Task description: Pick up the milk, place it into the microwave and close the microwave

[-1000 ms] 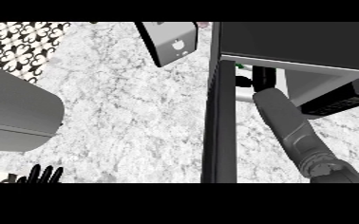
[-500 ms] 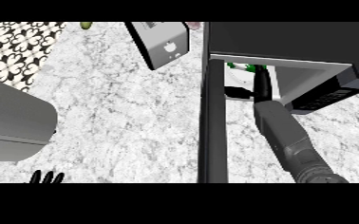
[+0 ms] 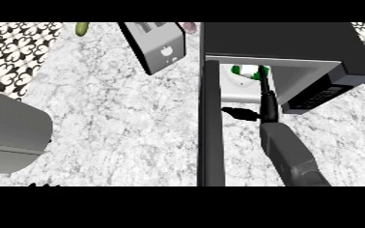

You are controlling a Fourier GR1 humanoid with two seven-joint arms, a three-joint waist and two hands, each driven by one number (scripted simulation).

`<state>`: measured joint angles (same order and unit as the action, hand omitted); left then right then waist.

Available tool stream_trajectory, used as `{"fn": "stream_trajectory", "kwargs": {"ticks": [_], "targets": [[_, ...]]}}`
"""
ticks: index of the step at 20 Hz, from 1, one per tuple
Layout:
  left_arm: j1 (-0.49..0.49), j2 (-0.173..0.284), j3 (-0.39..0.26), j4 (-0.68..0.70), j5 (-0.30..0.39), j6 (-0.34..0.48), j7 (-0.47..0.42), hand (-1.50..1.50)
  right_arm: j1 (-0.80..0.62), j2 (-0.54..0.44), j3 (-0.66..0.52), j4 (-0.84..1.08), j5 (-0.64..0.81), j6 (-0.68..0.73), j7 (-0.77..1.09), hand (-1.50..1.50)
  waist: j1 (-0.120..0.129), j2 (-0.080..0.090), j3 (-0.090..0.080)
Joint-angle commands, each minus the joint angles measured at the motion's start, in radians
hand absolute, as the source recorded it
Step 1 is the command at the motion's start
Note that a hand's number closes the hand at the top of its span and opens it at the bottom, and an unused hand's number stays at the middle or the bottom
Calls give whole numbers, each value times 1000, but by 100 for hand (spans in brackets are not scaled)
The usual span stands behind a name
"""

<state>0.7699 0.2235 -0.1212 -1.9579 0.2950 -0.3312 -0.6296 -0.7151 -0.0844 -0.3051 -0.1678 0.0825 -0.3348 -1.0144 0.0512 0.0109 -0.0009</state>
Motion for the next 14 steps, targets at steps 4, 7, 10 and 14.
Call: {"fn": "stream_trajectory", "kwargs": {"ticks": [4, 7, 10, 14], "targets": [[52, -35, -59, -71, -54, 46, 61, -150, 87, 14, -10, -15, -24, 110, -85, -150, -25, -3, 3], [12, -10, -6, -26, -15, 18, 62, -150, 171, 8, 21, -75, -21, 217, -94, -150, -50, -13, 1], [30, -17, -53, 18, -82, -6, 6, -150, 247, -8, 35, -83, -20, 315, -142, -150, -47, -12, 1], [-56, -26, -72, 45, -133, 32, 79, -150, 328, -29, 68, -174, -17, 339, -112, -150, -61, -15, 0]]}}
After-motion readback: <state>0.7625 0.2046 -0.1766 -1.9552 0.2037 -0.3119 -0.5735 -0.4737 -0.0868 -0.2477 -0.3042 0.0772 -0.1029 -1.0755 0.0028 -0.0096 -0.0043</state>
